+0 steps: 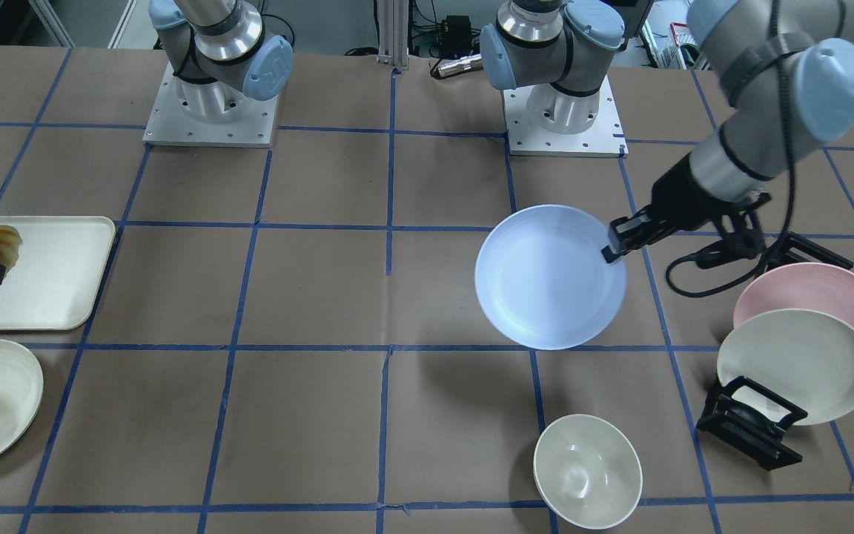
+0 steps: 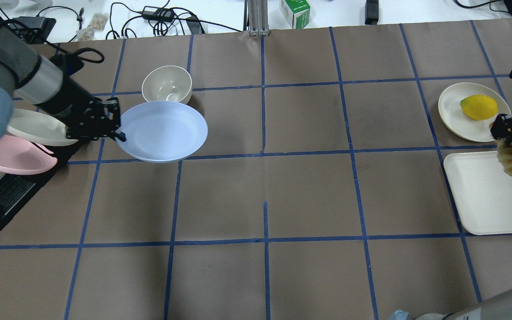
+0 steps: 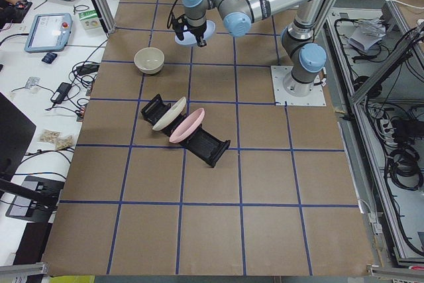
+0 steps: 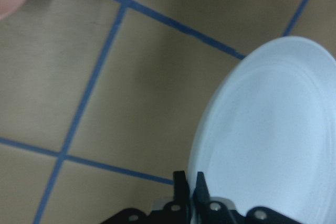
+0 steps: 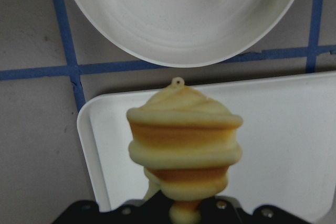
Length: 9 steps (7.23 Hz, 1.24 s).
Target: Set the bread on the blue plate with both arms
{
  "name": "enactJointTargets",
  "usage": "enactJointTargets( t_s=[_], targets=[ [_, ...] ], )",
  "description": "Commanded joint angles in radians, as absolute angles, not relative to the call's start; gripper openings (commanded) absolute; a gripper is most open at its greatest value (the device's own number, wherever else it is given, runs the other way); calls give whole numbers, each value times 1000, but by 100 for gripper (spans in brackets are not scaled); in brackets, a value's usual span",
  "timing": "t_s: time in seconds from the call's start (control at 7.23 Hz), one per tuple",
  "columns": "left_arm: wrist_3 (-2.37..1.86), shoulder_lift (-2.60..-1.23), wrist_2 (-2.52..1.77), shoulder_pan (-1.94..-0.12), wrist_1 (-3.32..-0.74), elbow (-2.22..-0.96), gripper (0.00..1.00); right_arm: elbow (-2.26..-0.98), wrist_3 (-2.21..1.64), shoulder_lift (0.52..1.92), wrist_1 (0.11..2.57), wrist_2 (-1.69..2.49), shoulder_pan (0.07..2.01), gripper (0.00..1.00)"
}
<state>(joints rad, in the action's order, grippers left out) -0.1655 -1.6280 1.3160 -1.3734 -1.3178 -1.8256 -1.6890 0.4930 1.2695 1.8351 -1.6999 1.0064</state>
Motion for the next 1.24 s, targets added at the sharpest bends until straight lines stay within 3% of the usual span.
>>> enactJointTargets(
  t_s=[0.0,0.41,0.97,1.11],
  targets=[
    [-457,-1719,1255,-1523,-947,-1967,0,-1600,471,1275,1708,-1691,1055,0],
    [-652,-1757,1226,-1678,-772,-2043,0,-1566,442,1296,1644,-1660,1110,0],
    [-653,-1781,1227,-1680,-683,-2141,0,-1566,405,1315,1644,-1583,1158,0],
    [-663,-1807,1226,-1690,-683,-2144,19,-1566,344,1316,1643,-1559,1208,0]
  ],
)
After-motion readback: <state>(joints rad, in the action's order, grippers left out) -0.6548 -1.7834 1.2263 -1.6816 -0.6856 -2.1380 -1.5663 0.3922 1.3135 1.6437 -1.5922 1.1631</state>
